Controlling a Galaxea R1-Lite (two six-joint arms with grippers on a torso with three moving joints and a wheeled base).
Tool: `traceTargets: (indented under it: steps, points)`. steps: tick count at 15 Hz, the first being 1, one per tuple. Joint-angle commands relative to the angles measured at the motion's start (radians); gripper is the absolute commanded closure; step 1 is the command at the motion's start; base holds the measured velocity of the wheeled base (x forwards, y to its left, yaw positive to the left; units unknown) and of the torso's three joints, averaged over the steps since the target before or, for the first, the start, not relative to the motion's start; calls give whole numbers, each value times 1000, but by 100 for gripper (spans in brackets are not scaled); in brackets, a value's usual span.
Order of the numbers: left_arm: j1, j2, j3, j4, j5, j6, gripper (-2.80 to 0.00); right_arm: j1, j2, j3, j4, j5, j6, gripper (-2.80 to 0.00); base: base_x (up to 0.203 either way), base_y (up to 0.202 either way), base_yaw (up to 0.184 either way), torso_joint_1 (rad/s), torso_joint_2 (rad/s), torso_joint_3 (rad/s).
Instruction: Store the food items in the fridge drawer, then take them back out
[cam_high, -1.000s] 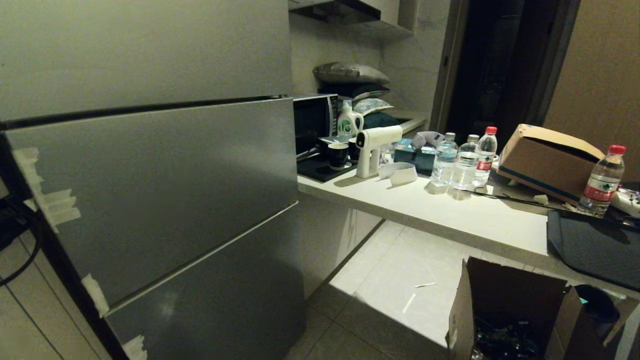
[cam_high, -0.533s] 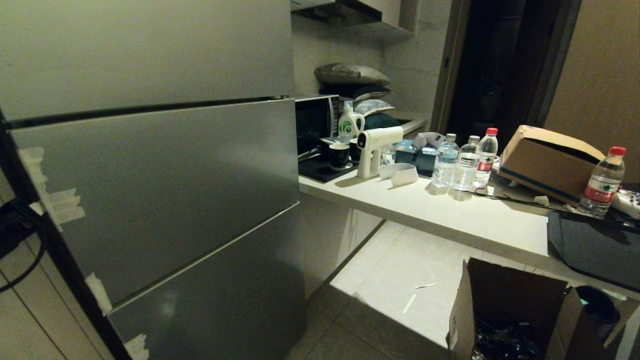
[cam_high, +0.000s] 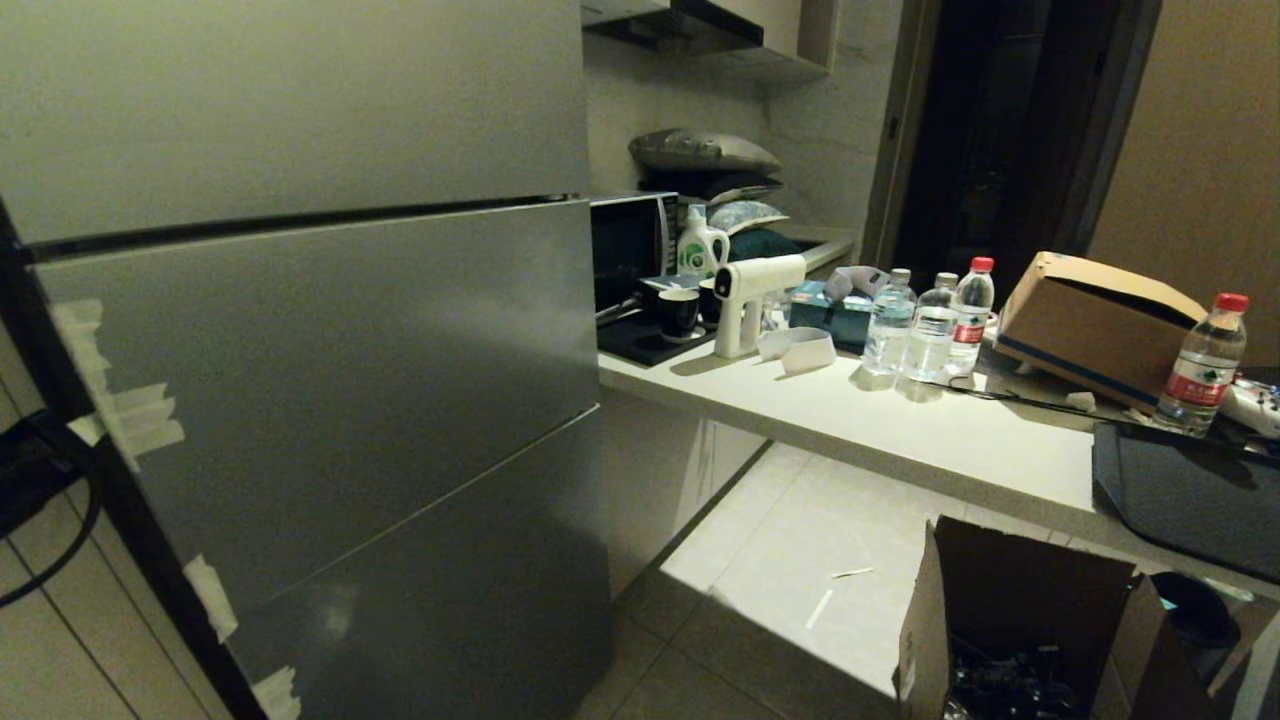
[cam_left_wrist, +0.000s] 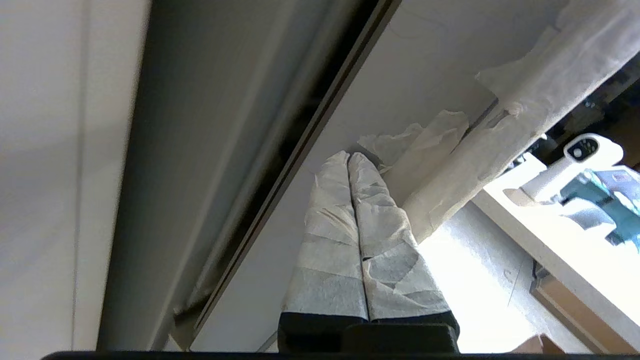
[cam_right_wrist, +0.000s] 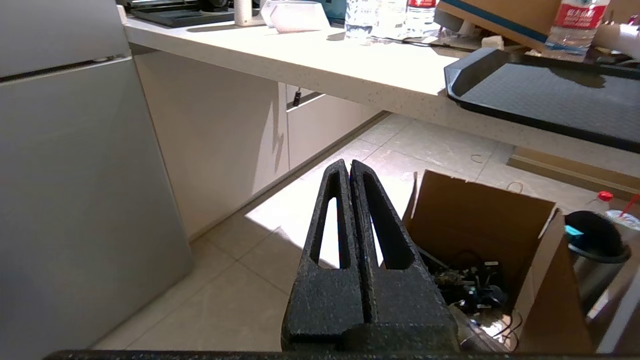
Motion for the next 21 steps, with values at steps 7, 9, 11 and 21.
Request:
traceTargets:
  steps: [7, 9, 11, 21]
  points:
    - [-27, -158, 178, -6, -1, 52, 0, 0, 1, 5, -1, -1, 1, 0, 0, 0, 0, 0, 0, 0]
    - [-61, -223, 214, -5, 0, 55, 0, 0, 1, 5, -1, -1, 1, 0, 0, 0, 0, 0, 0, 0]
    - [-91, -284, 245, -4, 2, 57, 0, 0, 1, 5, -1, -1, 1, 0, 0, 0, 0, 0, 0, 0]
    - [-307, -703, 378, 60, 9, 53, 0, 0, 1, 5, -1, -1, 5, 0, 0, 0, 0, 0, 0, 0]
